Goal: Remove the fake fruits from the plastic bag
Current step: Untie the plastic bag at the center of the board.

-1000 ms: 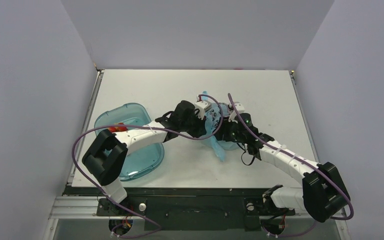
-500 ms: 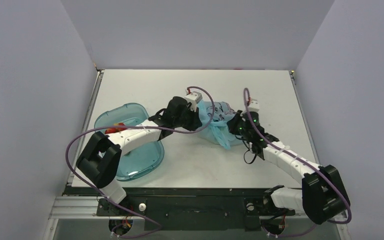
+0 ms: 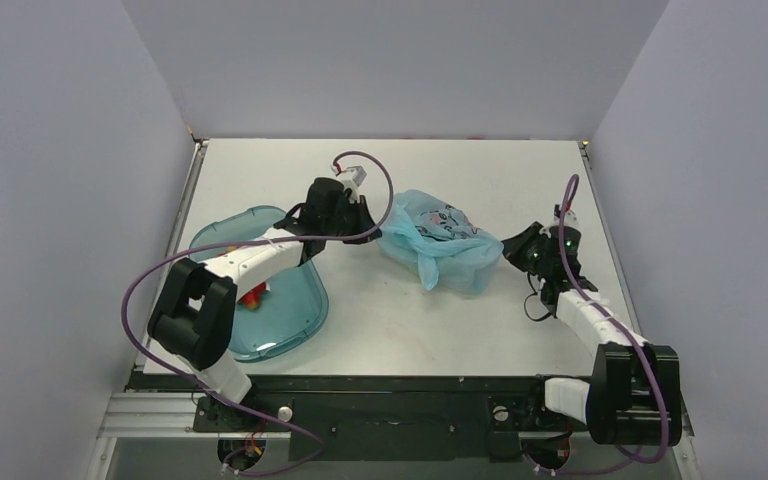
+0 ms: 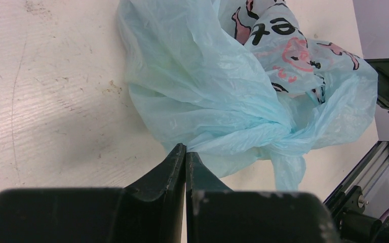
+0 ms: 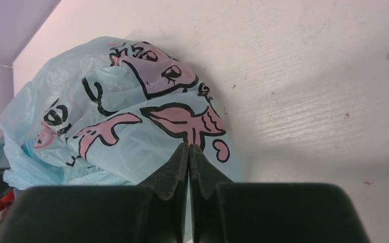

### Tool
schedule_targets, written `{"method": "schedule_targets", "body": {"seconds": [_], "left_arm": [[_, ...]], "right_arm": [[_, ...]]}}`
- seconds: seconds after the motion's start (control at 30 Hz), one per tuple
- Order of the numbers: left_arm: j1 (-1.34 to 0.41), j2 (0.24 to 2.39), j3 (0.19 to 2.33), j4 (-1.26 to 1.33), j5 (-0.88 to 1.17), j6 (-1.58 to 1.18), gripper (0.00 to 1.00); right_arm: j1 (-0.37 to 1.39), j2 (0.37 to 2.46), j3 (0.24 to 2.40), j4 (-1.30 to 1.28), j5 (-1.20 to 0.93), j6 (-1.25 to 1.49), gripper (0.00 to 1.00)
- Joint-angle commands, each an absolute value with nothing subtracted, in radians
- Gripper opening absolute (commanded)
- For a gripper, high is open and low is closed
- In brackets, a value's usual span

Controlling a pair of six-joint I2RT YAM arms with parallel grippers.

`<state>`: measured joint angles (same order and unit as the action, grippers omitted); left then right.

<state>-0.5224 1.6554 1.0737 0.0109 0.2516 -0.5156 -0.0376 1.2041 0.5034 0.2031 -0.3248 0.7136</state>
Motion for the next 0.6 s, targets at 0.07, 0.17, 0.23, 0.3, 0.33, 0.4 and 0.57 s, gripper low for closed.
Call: {"method": "schedule_targets", "body": {"seconds": [0.07,0.17,0.23,0.3,0.33,0.4,0.57], "left_arm": [[-0.524,1.696,1.217,-0.150,0.271,-0.493,0.00],[-0.523,1.686,1.207,-0.136,0.278,-0.484,0.04],[-0.524,1.674,1.196,-0.129,0.278,-0.470,0.14],[-0.525,1.656,1.184,-0.123,0.263,-0.452,0.19],[-0.525,1.646,1.182,-0.122,0.251,-0.440,0.22],[-0.525,1.632,1.181,-0.124,0.235,-0.417,0.34],[-0.557,1.606,1.176,-0.157,0.104,-0.319,0.42]], "right_arm": [[-0.009,1.137,0.593,0.080,-0.273,0.568,0.00],[0.067,1.096,0.621,0.010,-0.164,0.522,0.00],[0.110,1.066,0.629,-0.036,-0.100,0.501,0.00],[0.146,1.037,0.634,-0.062,-0.040,0.484,0.02],[0.159,1.028,0.633,-0.068,-0.022,0.473,0.05],[0.195,1.002,0.623,-0.075,0.047,0.455,0.13],[0.269,0.962,0.586,-0.093,0.183,0.411,0.31]]}}
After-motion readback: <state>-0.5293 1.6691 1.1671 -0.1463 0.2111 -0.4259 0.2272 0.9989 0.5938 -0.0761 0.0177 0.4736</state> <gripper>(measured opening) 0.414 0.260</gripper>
